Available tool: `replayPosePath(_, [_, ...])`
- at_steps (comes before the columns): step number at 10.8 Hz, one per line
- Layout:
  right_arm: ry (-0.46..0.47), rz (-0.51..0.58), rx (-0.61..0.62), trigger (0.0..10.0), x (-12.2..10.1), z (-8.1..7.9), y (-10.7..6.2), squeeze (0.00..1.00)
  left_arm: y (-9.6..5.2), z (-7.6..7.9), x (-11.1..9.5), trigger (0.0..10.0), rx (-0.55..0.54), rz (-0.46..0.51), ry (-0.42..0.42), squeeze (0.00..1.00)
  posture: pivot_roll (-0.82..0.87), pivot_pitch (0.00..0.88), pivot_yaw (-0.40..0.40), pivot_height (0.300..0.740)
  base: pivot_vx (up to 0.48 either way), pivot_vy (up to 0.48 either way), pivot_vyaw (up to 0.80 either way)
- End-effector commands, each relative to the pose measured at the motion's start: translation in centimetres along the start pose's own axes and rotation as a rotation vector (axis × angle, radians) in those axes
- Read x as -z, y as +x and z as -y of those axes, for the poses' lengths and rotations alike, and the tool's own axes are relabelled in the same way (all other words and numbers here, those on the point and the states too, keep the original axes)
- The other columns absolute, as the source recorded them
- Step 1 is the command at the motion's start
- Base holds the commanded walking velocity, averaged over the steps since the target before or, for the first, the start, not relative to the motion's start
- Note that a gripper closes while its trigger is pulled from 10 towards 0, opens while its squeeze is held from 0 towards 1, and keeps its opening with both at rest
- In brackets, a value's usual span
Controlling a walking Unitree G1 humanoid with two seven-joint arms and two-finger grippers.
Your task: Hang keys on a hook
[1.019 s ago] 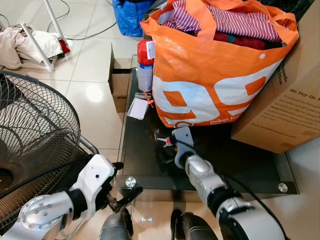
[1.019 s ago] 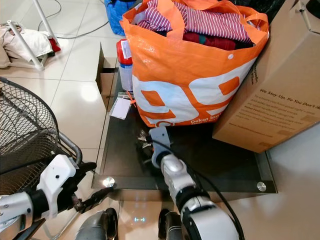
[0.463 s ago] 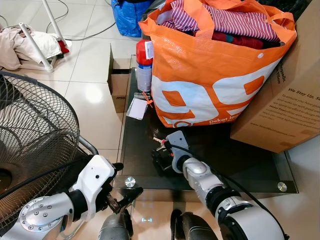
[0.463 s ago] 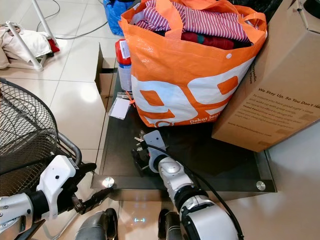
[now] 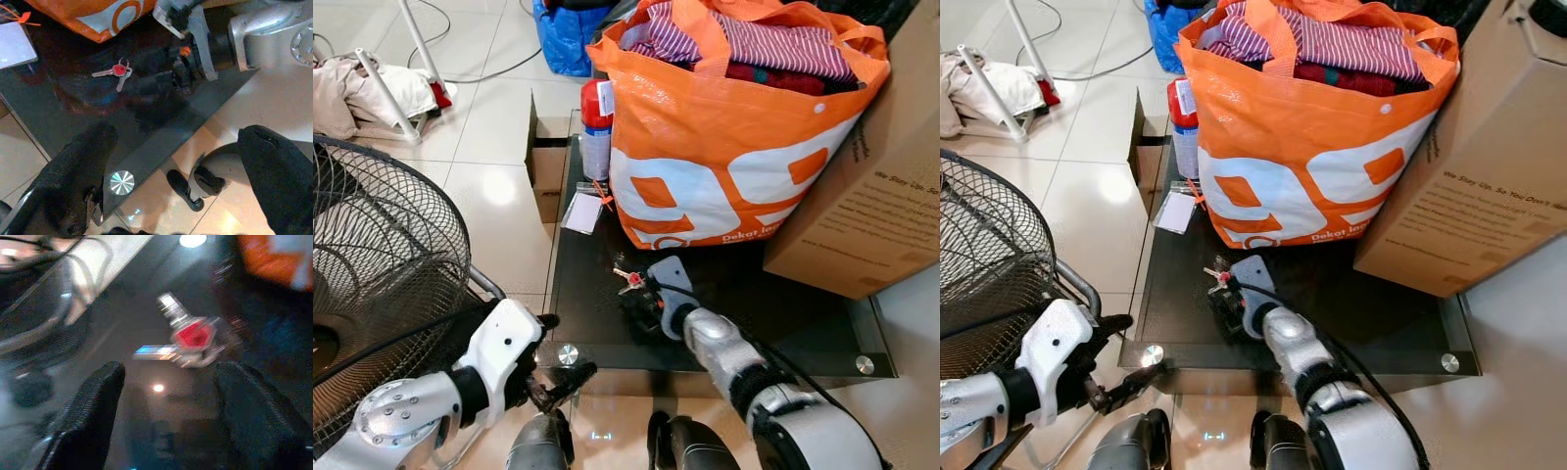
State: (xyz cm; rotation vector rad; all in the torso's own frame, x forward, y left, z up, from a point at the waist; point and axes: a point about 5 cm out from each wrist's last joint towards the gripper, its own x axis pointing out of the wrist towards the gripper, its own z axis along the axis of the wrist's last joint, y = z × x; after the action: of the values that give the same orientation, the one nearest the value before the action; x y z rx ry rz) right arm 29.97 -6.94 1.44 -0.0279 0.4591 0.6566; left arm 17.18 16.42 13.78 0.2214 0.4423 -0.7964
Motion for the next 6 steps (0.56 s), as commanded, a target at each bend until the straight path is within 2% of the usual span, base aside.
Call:
replayPosePath(1, [0.029, -0.008, -0.060, 0.0, 0.8, -0.3, -0.4, 0.00, 0.1, 0.3, 0.2, 10.0, 0.019, -0.006, -0.011, 0.00, 0.09, 0.208, -0.058, 0.740, 0.000, 0.000, 0.00])
replayPosePath(2, [0.019, -0.018, -0.126, 0.0, 1.5, -0.7, -0.7, 0.00, 0.2, 0.3, 0.2, 10.0, 0.021, -0.004, -0.011, 0.00, 0.09, 0.207, -0.057, 0.740, 0.000, 0.000, 0.00])
replayPosePath(3, [0.000, -0.010, -0.054, 4.9, 1.7, -0.1, -0.9, 0.00, 0.2, 0.3, 0.2, 10.0, 0.024, -0.003, -0.011, 0.00, 0.09, 0.206, -0.057, 0.740, 0.000, 0.000, 0.00])
replayPosePath(4, [0.024, 0.033, 0.103, 10.0, 1.1, 1.0, -1.0, 0.00, 0.2, 0.2, 0.2, 10.0, 0.022, -0.006, -0.010, 0.00, 0.09, 0.208, -0.055, 0.740, 0.000, 0.000, 0.00])
replayPosePath(5, [0.090, 0.071, 0.207, 10.0, 0.6, 1.8, -1.0, 0.18, 0.2, 0.1, 0.4, 10.0, 0.015, -0.007, -0.008, 0.00, 0.09, 0.206, -0.055, 0.740, 0.000, 0.000, 0.00])
replayPosePath(6, [0.174, 0.130, 0.255, 10.0, 0.0, 2.1, -1.0, 0.49, 0.4, -0.2, 0.5, 10.0, -0.034, 0.011, -0.007, 0.00, 0.08, 0.185, -0.056, 0.740, 0.000, 0.000, 0.00])
